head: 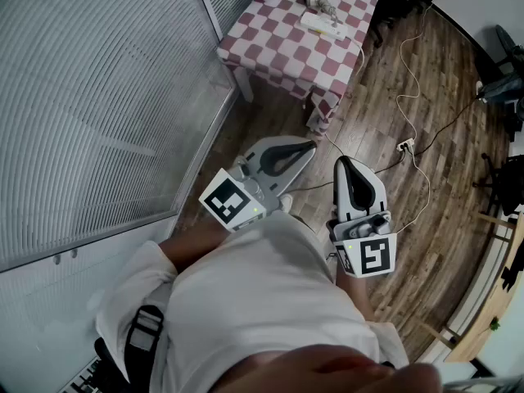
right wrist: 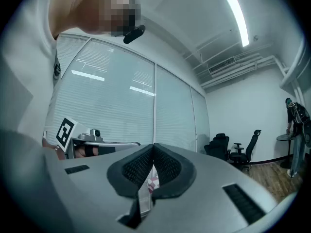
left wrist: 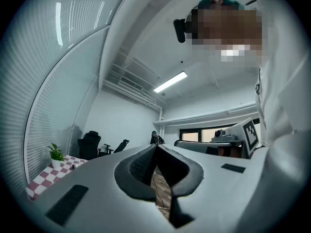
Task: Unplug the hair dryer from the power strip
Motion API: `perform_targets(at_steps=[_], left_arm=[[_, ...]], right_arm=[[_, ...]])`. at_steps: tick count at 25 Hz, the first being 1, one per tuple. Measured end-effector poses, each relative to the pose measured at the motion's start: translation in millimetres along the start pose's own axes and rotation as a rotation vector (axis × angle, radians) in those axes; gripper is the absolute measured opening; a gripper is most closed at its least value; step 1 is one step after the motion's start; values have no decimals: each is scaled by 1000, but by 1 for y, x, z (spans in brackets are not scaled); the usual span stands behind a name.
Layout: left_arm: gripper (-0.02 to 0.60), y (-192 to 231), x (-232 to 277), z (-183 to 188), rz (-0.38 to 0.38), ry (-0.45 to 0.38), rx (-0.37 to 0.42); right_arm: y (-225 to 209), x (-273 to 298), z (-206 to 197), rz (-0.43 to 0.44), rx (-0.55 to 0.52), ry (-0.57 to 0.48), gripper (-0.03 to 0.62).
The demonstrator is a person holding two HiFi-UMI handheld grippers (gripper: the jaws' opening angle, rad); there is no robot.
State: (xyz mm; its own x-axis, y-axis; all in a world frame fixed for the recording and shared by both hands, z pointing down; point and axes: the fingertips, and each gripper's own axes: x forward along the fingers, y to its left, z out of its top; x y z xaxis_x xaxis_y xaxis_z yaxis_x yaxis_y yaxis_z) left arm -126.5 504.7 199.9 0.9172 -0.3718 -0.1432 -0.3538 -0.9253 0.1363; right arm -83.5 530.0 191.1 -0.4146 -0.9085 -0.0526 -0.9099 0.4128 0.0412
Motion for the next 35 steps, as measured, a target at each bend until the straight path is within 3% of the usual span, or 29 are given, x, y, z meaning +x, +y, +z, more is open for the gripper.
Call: perform_targets(at_steps=[35], left_arm=[[31, -12, 34, -9, 15, 3, -23]], right_arm=[[-35, -13, 1, 12, 36, -21, 32]])
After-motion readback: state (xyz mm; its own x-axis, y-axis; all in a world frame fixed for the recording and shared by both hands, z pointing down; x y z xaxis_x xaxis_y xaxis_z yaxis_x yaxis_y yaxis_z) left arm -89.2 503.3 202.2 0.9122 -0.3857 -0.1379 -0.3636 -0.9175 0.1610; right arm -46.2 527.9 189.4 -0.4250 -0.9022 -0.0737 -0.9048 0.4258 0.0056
